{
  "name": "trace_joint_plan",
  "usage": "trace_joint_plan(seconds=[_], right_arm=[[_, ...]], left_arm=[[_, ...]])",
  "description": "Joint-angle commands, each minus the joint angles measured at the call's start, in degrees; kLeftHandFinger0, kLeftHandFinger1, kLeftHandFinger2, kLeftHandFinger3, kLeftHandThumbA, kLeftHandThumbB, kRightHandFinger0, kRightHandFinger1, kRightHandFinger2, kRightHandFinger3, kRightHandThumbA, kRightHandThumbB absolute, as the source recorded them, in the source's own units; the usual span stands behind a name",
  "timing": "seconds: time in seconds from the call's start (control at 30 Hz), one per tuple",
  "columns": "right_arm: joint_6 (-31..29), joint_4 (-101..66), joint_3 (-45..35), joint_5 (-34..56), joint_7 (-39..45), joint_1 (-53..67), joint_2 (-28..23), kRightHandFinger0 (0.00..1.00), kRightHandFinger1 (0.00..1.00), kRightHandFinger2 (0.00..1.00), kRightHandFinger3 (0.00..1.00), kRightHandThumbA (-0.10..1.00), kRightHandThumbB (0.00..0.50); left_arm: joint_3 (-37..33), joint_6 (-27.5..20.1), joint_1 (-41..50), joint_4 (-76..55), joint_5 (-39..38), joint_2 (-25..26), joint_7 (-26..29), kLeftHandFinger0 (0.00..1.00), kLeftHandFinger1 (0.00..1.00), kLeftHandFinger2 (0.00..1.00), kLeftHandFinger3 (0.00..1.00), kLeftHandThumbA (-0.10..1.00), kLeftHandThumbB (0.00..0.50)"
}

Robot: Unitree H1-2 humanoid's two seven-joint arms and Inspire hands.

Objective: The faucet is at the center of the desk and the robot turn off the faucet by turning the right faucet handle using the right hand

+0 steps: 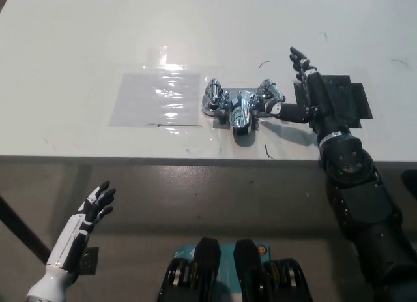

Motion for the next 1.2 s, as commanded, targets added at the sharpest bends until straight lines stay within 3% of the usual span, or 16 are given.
trace_joint_plan(seconds=[0.0, 0.3, 0.4, 0.53, 0.73, 1.03, 1.1, 1.17], right_arm=[[-2.1, 0.3, -0.8, 2.4, 1.2, -4.1, 0.9, 1.0, 1.0, 1.0, 1.0, 1.0, 0.375], [-4.0, 0.6, -1.1, 3.8, 1.4, -5.5, 2.7, 1.0, 1.0, 1.0, 1.0, 1.0, 0.417], [-4.3, 0.6, -3.0, 7.9, 4.3, -6.0, 3.8, 1.0, 1.0, 1.0, 1.0, 1.0, 0.382], [-2.7, -0.3, -6.2, 14.0, 9.8, -6.2, 5.1, 1.0, 1.0, 1.0, 1.0, 1.0, 0.39], [-2.9, -1.2, -7.1, 14.8, 11.0, -6.5, 5.7, 1.0, 1.0, 1.0, 1.0, 1.0, 0.401], [-3.6, 0.7, -7.0, 15.6, 11.8, -5.8, 6.7, 1.0, 1.0, 1.0, 1.0, 1.0, 0.354], [-3.8, 1.6, -6.8, 15.1, 11.5, -5.8, 6.7, 1.0, 1.0, 1.0, 1.0, 1.0, 0.367], [-4.3, 3.1, -6.0, 13.4, 9.9, -6.1, 7.1, 1.0, 1.0, 1.0, 1.0, 1.0, 0.412]], left_arm=[[0.4, -1.3, -0.9, -1.0, -0.3, 0.9, -0.8, 1.0, 1.0, 1.0, 1.0, 1.0, 0.416], [0.3, -1.7, -1.1, -0.8, 0.0, 1.1, -0.8, 1.0, 1.0, 1.0, 1.0, 1.0, 0.408], [0.3, -1.1, -1.1, -1.2, -0.2, 1.0, -0.9, 1.0, 1.0, 1.0, 1.0, 1.0, 0.417], [0.4, -1.2, -1.3, -1.4, -0.1, 1.3, -1.0, 1.0, 1.0, 1.0, 1.0, 1.0, 0.414], [0.5, -1.1, -1.5, -1.2, -0.4, 1.2, -1.0, 1.0, 1.0, 1.0, 1.0, 1.0, 0.423], [0.4, -1.4, -1.3, -1.3, -0.2, 1.2, -1.0, 1.0, 1.0, 1.0, 1.0, 1.0, 0.411], [0.4, -1.0, -1.4, -1.6, -0.3, 1.3, -1.0, 1.0, 1.0, 1.0, 1.0, 1.0, 0.422], [0.5, -0.9, -1.7, -1.5, -0.3, 1.4, -1.0, 1.0, 1.0, 1.0, 1.0, 1.0, 0.419]])
